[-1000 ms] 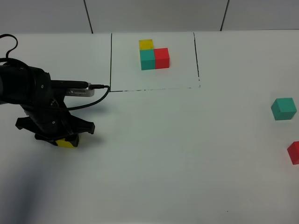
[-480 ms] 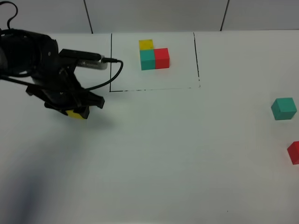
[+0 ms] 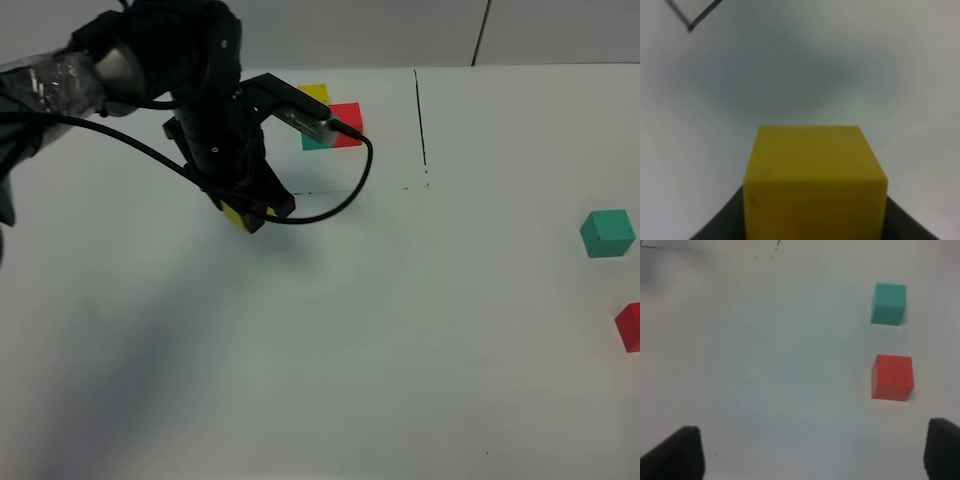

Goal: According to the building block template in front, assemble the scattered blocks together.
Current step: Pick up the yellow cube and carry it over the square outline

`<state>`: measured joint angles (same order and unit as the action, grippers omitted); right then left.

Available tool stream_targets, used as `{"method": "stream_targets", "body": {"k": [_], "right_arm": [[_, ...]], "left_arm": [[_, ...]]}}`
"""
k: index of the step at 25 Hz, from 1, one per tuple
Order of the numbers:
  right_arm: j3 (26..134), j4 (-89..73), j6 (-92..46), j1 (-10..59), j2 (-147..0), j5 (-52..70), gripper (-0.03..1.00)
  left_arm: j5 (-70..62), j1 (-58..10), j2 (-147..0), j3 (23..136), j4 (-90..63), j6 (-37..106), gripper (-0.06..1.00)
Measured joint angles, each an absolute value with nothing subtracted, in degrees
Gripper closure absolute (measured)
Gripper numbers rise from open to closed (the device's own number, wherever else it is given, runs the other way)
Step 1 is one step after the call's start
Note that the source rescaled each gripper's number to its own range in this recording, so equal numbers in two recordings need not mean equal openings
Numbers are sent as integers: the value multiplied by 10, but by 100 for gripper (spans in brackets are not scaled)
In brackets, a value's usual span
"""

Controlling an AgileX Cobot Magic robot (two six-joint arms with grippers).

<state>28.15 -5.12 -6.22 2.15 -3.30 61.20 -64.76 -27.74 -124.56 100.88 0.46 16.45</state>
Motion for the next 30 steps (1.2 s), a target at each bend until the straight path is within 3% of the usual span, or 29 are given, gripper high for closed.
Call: {"method": "stream_targets", "body": {"k": [11,30], "right_arm": [[281,-52,-61,21,-33,612,20],[281,-52,-60,21,-33,612,20]], "left_arm": [[-676,-338,-1350,1147,4,365,93],[-681,-349,-1461,1295,4,483,93]]}}
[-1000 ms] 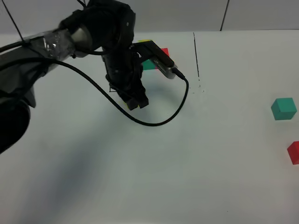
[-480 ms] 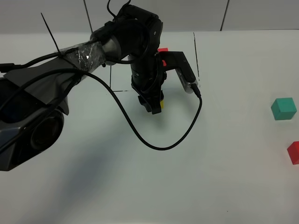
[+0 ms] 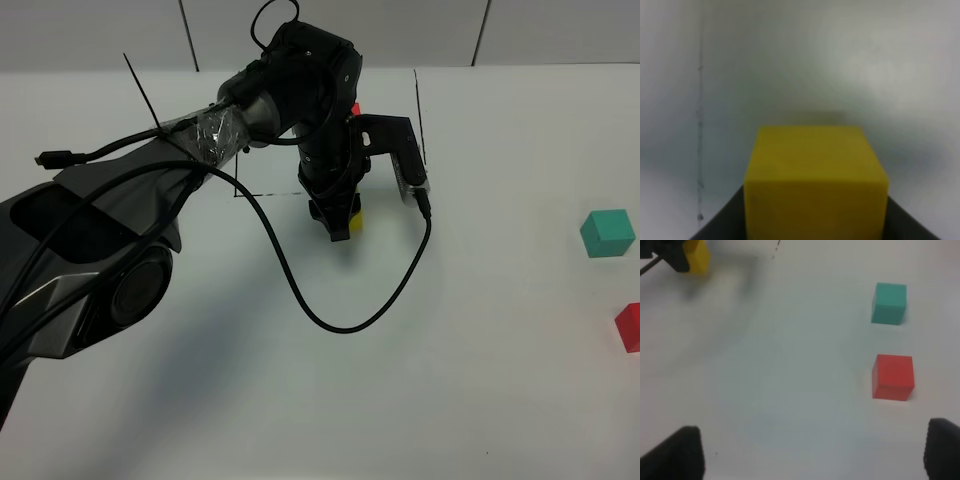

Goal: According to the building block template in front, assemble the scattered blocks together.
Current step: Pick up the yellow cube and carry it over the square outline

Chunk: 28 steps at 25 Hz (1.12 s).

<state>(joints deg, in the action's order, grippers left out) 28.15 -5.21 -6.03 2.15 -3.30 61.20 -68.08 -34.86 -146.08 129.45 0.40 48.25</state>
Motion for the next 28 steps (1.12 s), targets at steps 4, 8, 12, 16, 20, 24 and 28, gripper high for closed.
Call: {"method": "stream_targets", "body": {"k": [4,8,12,16,20,24,28], "right_arm": [[281,-52,-60,21,-33,612,20],[281,-52,-60,21,-33,612,20],[281,-53,-60,21,-33,612,20],[281,-53,-60,21,-33,612,20],[281,-53,-60,21,-33,612,20],[281,-53,-60,21,-33,612,20],[281,-53,-60,21,-33,612,20]], "left_arm": [[-681,-349,-1467,1295,4,499,93],[-681,-349,-1471,1295,4,504,93],[-681,-349,-1472,1295,4,516,93],[-681,-350,-1476,1295,4,520,93],[-681,-350,-1476,1295,3,521,93],[-681,-350,-1476,1295,0,541,93],[-681,-350,-1476,1296,0,563,93]]}}
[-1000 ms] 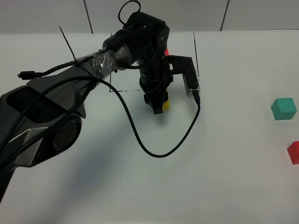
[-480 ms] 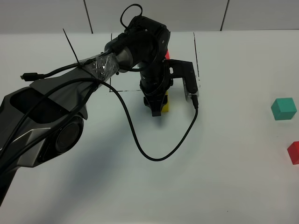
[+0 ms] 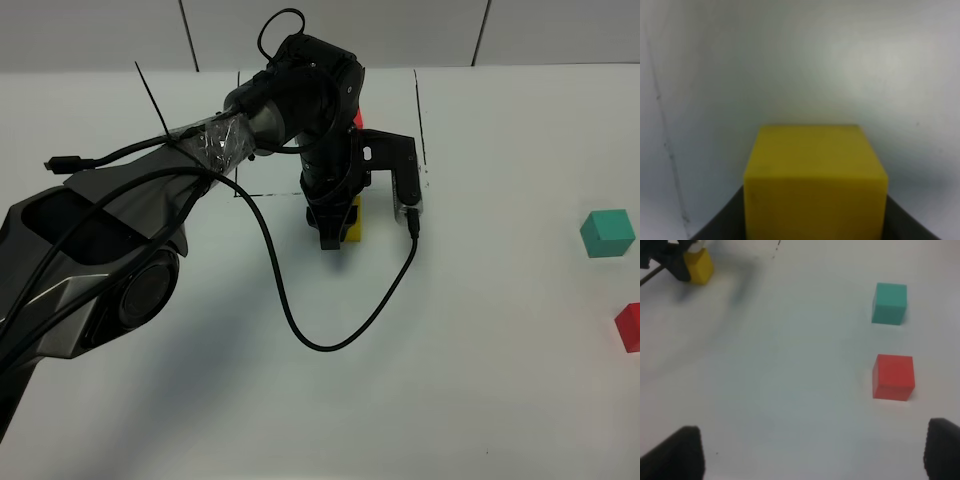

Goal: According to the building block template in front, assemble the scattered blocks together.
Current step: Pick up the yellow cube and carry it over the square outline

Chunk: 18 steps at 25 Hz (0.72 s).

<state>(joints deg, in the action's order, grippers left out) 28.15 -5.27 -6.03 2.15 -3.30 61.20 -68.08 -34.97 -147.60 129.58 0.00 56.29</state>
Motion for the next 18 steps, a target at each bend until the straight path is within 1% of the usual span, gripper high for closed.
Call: {"method": "stream_targets", "body": {"k": [14,16,17,18], "right_arm": [[281,-53,-60,21,-33,612,20],[281,-53,-60,21,-33,612,20],[281,-53,-60,21,-33,612,20],[281,-53,-60,21,-33,612,20]], "left_arm": [[-681,-350,-1476,1296,0,565,93],[-681,-350,-1476,1296,-6,566,88],[-681,-350,-1476,1296,-10,566,82],[-681,-350,-1476,1296,-12,566,73]]}}
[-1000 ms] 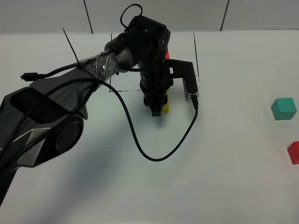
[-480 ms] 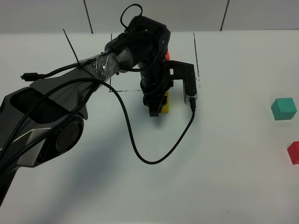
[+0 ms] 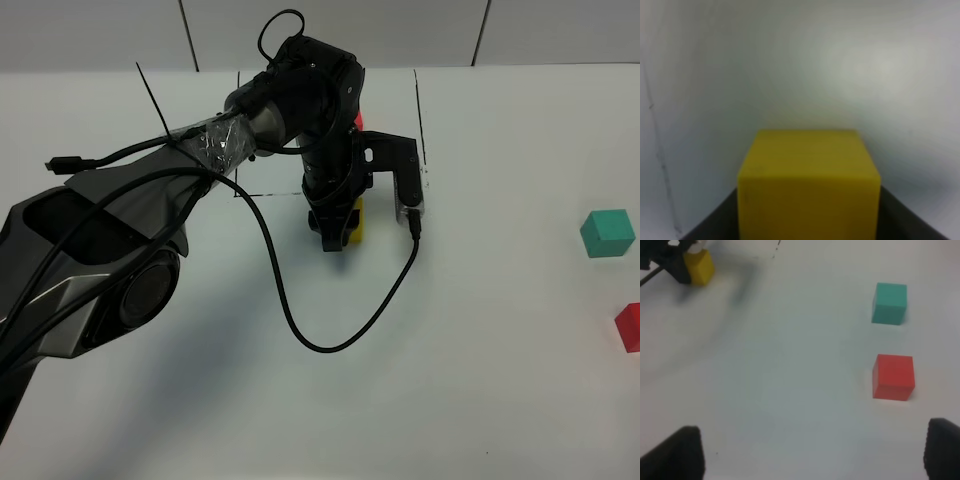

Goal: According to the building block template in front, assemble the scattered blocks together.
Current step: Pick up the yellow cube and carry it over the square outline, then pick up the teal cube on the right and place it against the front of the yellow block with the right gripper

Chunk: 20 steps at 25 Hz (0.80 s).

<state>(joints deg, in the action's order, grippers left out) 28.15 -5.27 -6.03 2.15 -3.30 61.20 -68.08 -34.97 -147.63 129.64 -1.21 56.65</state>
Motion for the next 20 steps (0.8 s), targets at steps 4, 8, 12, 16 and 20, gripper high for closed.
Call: {"method": "stream_targets", "body": {"k": [4,8,12,16,20], "right_arm": [[281,-53,-60,21,-33,612,20],[281,-53,-60,21,-33,612,20],[281,-53,-60,21,-33,612,20],[281,-53,-60,21,-33,612,20],[281,-53,-60,21,-33,612,20]], "left_arm": [[-681,-350,-1462,1296,-18,566,35],[-681,-350,-1430,1296,-48,557,11],[-681,-346,-1407,1299,-56,540,5],[-681,-330,-1402,1299,-64,489,4],[-682,-295,-1392,1299,-67,415,4]]}}
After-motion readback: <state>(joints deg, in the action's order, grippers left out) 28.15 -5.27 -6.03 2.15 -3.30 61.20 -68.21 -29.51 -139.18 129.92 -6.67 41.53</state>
